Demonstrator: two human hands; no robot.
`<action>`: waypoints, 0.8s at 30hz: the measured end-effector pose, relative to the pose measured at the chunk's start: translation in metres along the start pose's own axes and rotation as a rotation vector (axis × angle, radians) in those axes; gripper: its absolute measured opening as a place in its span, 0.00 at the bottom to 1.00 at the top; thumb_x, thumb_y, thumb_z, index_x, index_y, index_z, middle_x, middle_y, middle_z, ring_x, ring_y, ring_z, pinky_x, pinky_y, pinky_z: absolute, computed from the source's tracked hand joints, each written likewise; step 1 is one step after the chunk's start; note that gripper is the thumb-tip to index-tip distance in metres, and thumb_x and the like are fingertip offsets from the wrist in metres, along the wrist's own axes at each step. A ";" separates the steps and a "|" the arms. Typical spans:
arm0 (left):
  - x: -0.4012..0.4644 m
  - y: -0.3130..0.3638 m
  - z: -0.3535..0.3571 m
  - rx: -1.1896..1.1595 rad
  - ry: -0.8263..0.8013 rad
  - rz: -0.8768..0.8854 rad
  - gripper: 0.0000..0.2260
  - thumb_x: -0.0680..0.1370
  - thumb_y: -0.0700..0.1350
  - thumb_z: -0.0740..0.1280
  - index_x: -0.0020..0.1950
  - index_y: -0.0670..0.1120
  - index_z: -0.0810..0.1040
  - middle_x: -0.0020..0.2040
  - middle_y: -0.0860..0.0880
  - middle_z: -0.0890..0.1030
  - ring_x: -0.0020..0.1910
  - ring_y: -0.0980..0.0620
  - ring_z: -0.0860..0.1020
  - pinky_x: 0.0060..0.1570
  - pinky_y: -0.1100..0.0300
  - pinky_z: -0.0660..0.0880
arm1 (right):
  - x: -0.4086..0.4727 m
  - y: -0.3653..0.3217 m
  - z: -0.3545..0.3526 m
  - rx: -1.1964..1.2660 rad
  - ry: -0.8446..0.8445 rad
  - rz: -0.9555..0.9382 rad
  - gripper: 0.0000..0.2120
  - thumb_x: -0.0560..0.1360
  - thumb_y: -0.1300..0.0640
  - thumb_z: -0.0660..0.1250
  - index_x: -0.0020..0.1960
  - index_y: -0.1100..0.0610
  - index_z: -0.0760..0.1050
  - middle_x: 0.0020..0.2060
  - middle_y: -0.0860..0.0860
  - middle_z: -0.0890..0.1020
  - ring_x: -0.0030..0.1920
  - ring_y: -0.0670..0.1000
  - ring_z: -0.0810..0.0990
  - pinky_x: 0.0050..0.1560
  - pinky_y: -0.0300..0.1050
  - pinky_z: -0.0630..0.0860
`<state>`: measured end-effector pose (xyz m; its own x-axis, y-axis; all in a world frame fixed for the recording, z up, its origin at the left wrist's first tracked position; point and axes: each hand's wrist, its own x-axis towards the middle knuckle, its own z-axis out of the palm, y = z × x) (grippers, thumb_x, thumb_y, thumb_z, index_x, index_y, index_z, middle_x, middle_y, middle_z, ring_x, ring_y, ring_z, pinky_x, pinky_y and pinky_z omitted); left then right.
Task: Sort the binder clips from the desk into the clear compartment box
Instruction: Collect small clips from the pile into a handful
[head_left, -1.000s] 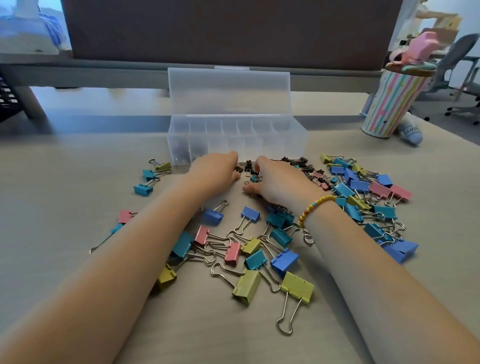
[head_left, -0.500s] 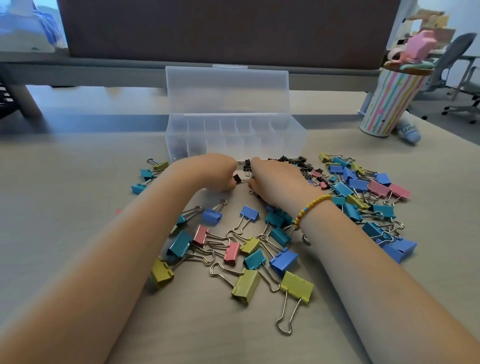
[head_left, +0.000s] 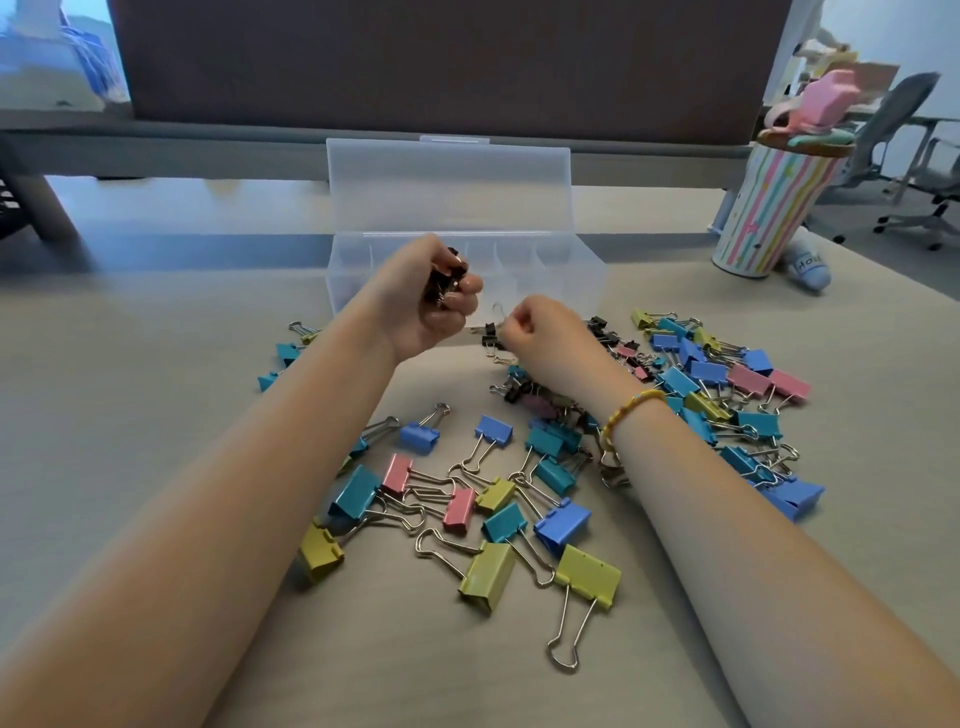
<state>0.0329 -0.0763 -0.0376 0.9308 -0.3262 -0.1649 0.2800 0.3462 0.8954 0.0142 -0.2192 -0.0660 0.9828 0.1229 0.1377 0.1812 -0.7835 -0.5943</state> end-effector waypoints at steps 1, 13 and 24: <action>0.000 0.000 -0.001 -0.047 0.013 0.006 0.10 0.75 0.40 0.48 0.35 0.46 0.62 0.26 0.50 0.67 0.19 0.58 0.62 0.14 0.71 0.53 | 0.000 0.000 -0.004 0.260 -0.009 0.071 0.09 0.80 0.57 0.56 0.46 0.60 0.72 0.32 0.52 0.71 0.29 0.48 0.67 0.24 0.36 0.66; 0.006 -0.014 -0.002 0.287 0.176 -0.037 0.15 0.82 0.47 0.54 0.36 0.47 0.66 0.30 0.51 0.69 0.16 0.60 0.60 0.14 0.71 0.52 | 0.001 0.011 -0.017 1.529 -0.191 0.329 0.12 0.78 0.58 0.47 0.37 0.55 0.61 0.24 0.48 0.66 0.20 0.43 0.59 0.16 0.32 0.53; 0.012 -0.041 -0.005 1.793 0.229 0.177 0.22 0.82 0.42 0.52 0.76 0.55 0.56 0.71 0.45 0.68 0.64 0.46 0.72 0.57 0.55 0.71 | 0.007 0.015 -0.009 1.248 -0.094 0.386 0.11 0.79 0.57 0.54 0.38 0.54 0.64 0.25 0.48 0.68 0.20 0.43 0.60 0.19 0.32 0.53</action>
<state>0.0333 -0.0901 -0.0787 0.9718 -0.2275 0.0620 -0.2353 -0.9527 0.1922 0.0235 -0.2354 -0.0672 0.9678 0.1009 -0.2307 -0.2508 0.3050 -0.9187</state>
